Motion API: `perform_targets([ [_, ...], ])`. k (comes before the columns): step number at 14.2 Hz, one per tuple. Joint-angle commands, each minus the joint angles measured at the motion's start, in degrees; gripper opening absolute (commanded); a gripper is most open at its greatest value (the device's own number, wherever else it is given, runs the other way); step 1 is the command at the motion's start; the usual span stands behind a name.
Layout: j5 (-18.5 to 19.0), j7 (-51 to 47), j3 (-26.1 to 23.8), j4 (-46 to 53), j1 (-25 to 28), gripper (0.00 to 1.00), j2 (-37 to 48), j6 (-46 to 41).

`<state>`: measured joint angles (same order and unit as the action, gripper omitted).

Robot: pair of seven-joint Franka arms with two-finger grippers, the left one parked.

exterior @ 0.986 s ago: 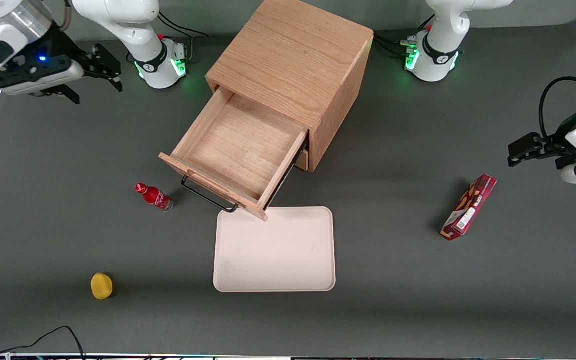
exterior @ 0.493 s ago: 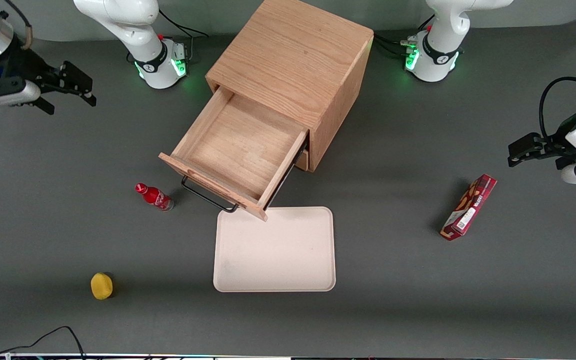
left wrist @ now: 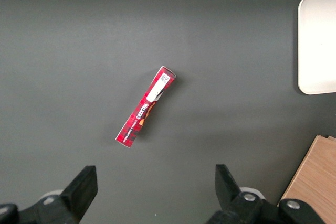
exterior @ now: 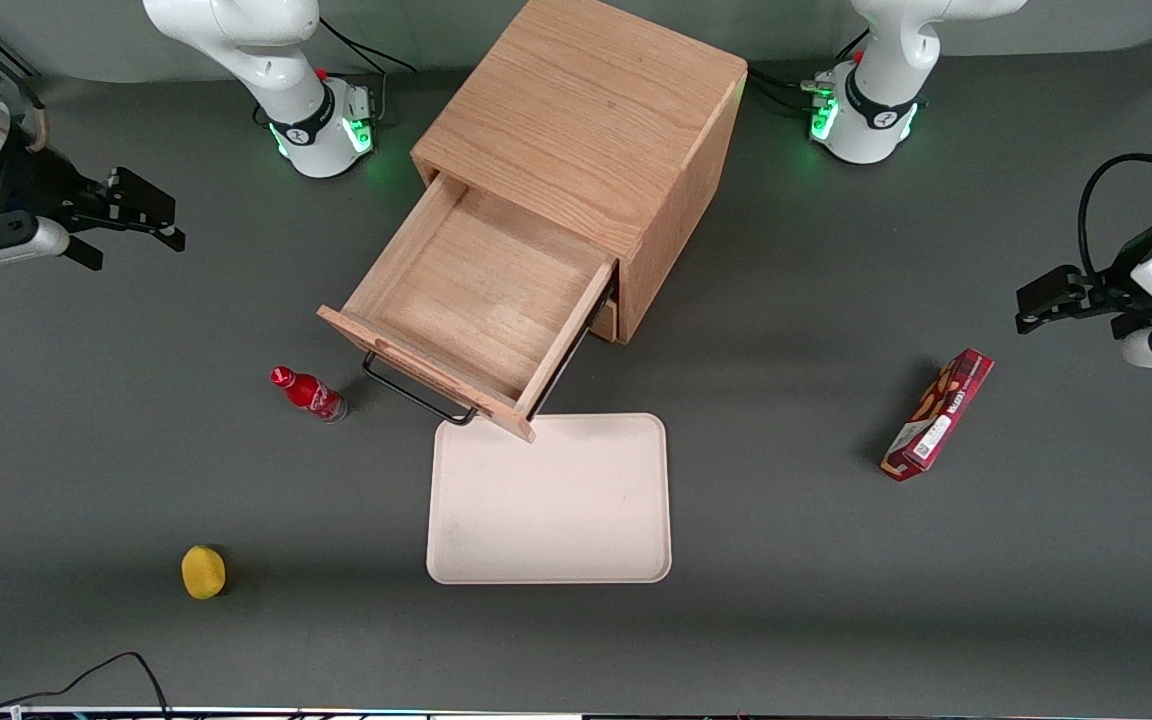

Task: Open upper drawer

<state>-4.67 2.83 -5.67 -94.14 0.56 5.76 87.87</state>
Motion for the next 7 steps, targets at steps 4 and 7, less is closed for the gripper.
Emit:
perform_targets([
  [4,2.6,-5.7,7.2,3.7,8.2,1.00,-2.1,-1.0],
  [7,2.4,-5.2,6.9,3.5,6.7,1.00,-1.6,-3.2],
])
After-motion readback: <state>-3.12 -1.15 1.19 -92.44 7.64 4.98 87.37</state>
